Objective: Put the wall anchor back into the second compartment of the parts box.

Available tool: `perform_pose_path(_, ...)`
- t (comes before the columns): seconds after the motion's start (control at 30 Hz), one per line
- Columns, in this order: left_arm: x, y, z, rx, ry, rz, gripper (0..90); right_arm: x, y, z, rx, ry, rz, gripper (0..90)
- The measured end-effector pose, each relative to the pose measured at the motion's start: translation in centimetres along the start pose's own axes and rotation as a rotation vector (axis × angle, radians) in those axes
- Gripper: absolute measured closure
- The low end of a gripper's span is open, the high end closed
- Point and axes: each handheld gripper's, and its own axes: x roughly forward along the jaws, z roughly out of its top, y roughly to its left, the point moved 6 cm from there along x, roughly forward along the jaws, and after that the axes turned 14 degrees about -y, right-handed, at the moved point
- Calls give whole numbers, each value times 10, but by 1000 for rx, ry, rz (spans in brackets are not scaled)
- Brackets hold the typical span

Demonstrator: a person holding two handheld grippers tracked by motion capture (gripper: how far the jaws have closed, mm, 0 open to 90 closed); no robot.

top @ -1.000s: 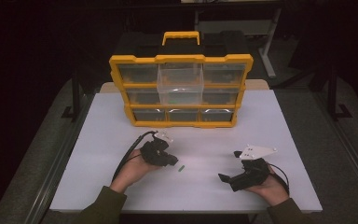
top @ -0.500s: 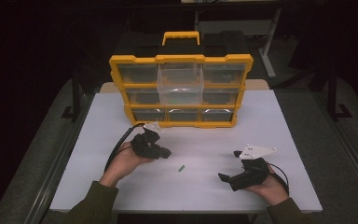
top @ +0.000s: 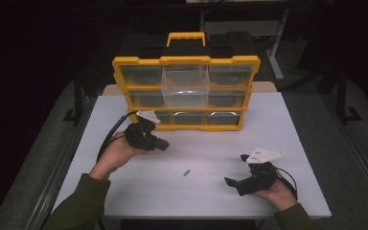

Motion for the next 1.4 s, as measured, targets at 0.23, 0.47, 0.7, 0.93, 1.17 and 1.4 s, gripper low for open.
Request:
perform_pose_path(0.23, -19, 8, 19, 0, -20, 10, 844, 0, 0, 0, -2, -2, 0, 0)
perform_pose_path(0.47, -35, 11, 37, -5, -45, -2, 844, -1, 0, 0, 2, -3, -1, 0)
perform_pose_path(0.7, -52, 13, 53, -11, -66, -3, 844, -1, 0, 0, 3, -3, 1, 0)
perform_pose_path(0.93, -69, 15, 72, 2, -80, -1, 845, -1, 0, 0, 8, -2, -1, 0)
perform_pose_path(1.17, -86, 16, 93, 24, -79, 17, 845, 0, 0, 0, 4, -3, 0, 0)
perform_pose_path(1.4, -103, 14, 120, 56, -82, 48, 845, 0, 0, 0, 5, -3, -2, 0)
